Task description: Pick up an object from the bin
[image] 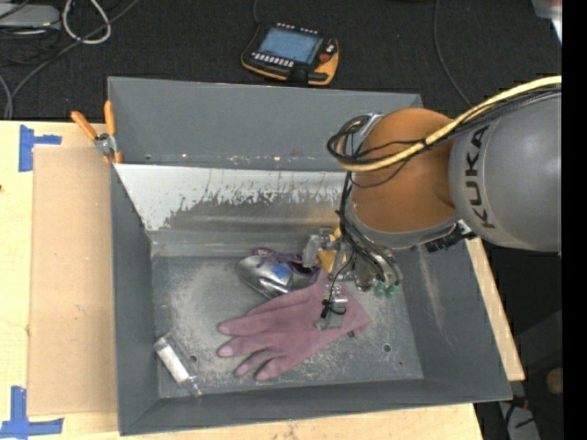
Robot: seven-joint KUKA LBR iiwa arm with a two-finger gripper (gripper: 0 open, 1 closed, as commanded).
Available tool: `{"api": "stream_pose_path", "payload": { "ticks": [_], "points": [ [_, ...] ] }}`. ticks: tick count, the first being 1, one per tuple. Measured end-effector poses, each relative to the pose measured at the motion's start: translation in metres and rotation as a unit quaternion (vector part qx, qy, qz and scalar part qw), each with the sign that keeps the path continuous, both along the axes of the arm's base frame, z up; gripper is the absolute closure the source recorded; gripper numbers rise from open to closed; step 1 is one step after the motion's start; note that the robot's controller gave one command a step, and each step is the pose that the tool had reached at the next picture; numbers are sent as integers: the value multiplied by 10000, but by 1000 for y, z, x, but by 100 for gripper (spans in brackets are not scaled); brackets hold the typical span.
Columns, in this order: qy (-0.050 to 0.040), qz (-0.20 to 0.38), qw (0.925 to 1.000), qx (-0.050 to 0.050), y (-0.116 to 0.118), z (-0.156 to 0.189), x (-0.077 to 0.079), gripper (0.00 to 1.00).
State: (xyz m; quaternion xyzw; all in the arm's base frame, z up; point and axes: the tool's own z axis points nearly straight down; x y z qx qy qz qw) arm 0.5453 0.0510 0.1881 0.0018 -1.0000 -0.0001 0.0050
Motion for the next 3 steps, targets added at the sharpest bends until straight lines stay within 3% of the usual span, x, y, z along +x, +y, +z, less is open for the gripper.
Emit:
{"api": "stream_pose_path", "payload": {
  "ticks": [1,2,3],
  "points": [
    [-44,-13,10000,2,-1,5,2,0],
    [-26,1340,9910,12,5,-86,-26,0],
    [-61,1702,9854,11,6,-43,-39,0]
  ]
}}
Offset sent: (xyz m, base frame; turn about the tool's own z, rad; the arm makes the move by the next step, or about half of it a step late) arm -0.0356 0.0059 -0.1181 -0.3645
